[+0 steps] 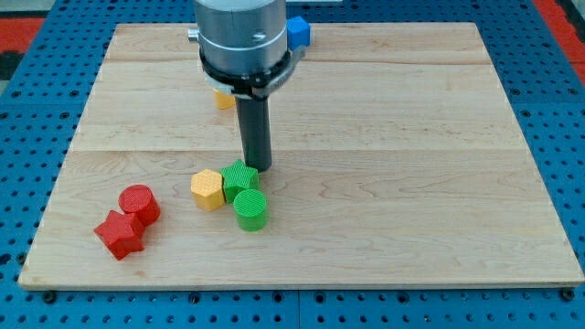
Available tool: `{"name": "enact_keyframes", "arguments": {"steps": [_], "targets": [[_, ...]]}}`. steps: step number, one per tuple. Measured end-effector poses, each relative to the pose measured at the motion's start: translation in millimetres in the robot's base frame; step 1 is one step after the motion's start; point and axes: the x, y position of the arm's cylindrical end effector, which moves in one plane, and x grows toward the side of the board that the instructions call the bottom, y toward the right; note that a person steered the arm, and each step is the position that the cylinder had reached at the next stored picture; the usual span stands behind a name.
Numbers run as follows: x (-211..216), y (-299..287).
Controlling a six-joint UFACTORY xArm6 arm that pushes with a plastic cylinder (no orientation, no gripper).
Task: Move the green blocks towards the bottom center side
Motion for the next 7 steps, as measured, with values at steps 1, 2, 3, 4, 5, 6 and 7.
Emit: {"name": "enact_keyframes", "arguments": {"steps": [1, 2, 3, 4, 5, 6, 7], "targets": [[-24.6, -8.6], [11.4, -3.7], [33.5, -7.1], [13.1, -24.3], [39.4, -26.4], [65.1, -15.6], [77.1, -8.8]]}}
